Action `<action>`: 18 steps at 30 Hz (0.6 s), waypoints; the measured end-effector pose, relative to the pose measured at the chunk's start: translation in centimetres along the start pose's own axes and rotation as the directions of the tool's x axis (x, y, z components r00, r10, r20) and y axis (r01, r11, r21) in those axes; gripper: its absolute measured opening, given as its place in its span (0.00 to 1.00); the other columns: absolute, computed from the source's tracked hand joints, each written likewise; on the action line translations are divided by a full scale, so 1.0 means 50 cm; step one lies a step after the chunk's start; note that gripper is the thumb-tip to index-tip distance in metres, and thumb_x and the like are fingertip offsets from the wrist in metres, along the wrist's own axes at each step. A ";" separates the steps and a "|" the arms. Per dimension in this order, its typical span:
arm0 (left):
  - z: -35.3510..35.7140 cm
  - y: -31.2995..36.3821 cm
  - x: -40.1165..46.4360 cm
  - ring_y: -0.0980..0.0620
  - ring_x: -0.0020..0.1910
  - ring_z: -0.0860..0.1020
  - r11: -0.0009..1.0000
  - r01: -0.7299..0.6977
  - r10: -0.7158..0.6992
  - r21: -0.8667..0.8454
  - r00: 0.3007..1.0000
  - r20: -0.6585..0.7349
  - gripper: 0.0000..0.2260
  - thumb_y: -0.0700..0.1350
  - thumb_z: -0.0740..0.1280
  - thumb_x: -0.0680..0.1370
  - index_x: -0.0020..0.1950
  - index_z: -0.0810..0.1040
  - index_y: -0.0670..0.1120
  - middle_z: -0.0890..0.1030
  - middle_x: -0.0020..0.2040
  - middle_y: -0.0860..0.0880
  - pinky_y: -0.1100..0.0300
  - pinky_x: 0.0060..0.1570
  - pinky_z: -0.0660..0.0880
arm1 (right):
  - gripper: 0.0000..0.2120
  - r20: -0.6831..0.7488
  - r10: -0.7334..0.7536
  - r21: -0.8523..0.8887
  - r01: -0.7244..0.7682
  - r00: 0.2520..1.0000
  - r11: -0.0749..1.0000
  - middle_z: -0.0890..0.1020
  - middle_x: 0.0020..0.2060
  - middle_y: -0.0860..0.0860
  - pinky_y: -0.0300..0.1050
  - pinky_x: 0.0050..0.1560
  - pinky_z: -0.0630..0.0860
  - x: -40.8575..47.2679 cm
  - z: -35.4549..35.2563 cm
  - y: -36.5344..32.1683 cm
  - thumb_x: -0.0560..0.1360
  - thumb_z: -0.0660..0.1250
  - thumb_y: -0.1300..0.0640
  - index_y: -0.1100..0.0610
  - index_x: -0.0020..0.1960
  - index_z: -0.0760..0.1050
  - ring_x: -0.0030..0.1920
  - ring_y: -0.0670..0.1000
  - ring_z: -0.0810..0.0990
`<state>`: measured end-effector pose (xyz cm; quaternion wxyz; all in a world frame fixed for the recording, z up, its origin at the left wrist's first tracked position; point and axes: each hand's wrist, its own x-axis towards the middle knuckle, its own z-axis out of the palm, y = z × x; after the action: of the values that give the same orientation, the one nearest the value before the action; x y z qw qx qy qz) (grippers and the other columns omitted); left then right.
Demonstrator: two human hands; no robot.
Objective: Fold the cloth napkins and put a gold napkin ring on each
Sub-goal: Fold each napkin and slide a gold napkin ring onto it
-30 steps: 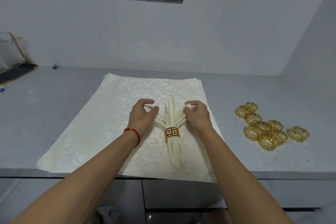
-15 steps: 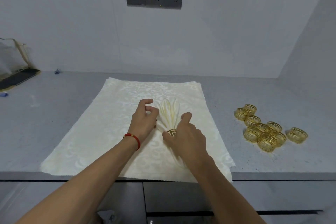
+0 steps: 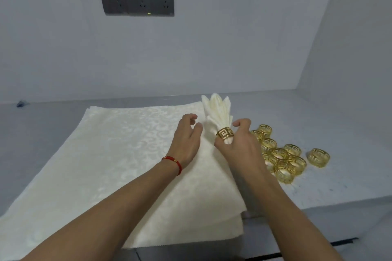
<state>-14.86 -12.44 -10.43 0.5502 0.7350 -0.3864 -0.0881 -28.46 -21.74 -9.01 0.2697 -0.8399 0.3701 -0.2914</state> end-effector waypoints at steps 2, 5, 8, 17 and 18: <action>0.074 0.013 0.046 0.50 0.69 0.70 0.984 -0.096 0.080 0.148 0.990 0.113 0.18 0.49 0.57 0.84 0.74 0.67 0.46 0.71 0.71 0.49 0.54 0.70 0.67 | 0.25 -0.049 0.068 -0.057 -0.071 0.996 0.996 0.79 0.46 0.52 0.51 0.41 0.71 0.067 -0.053 0.058 0.76 0.69 0.43 0.51 0.62 0.59 0.45 0.58 0.78; 0.181 0.023 0.124 0.45 0.70 0.68 0.929 -0.187 0.112 0.320 0.964 0.240 0.18 0.44 0.57 0.84 0.74 0.67 0.42 0.72 0.70 0.43 0.56 0.69 0.64 | 0.28 -0.130 0.162 -0.164 -0.183 0.978 0.969 0.79 0.48 0.53 0.51 0.43 0.72 0.172 -0.131 0.173 0.75 0.70 0.43 0.52 0.66 0.59 0.47 0.61 0.79; 0.265 0.009 0.205 0.41 0.73 0.64 0.867 -0.205 0.041 0.453 0.937 0.347 0.25 0.35 0.58 0.79 0.77 0.62 0.41 0.68 0.73 0.39 0.52 0.71 0.62 | 0.27 -0.174 0.260 -0.181 -0.290 0.950 0.940 0.80 0.52 0.58 0.51 0.43 0.71 0.270 -0.197 0.306 0.77 0.70 0.46 0.56 0.66 0.61 0.47 0.61 0.77; 0.384 -0.099 0.304 0.47 0.68 0.69 0.633 -0.311 0.140 0.709 0.946 0.291 0.17 0.48 0.55 0.83 0.71 0.70 0.50 0.73 0.69 0.50 0.51 0.68 0.62 | 0.24 -0.199 0.385 -0.285 -0.429 0.901 0.857 0.79 0.54 0.61 0.56 0.48 0.77 0.490 -0.199 0.531 0.79 0.66 0.48 0.60 0.66 0.61 0.51 0.63 0.79; 0.389 -0.108 0.307 0.47 0.68 0.69 0.629 -0.329 0.161 0.705 0.942 0.296 0.17 0.48 0.54 0.83 0.71 0.71 0.50 0.73 0.69 0.50 0.51 0.68 0.63 | 0.23 -0.211 0.391 -0.298 -0.440 0.896 0.847 0.79 0.54 0.61 0.56 0.50 0.77 0.515 -0.193 0.546 0.79 0.65 0.48 0.60 0.66 0.61 0.52 0.63 0.79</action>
<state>-12.56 -36.54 -17.99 0.1653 0.8220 -0.5393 0.0786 -33.45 -59.94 -13.17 0.1513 -0.7502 0.6060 -0.2171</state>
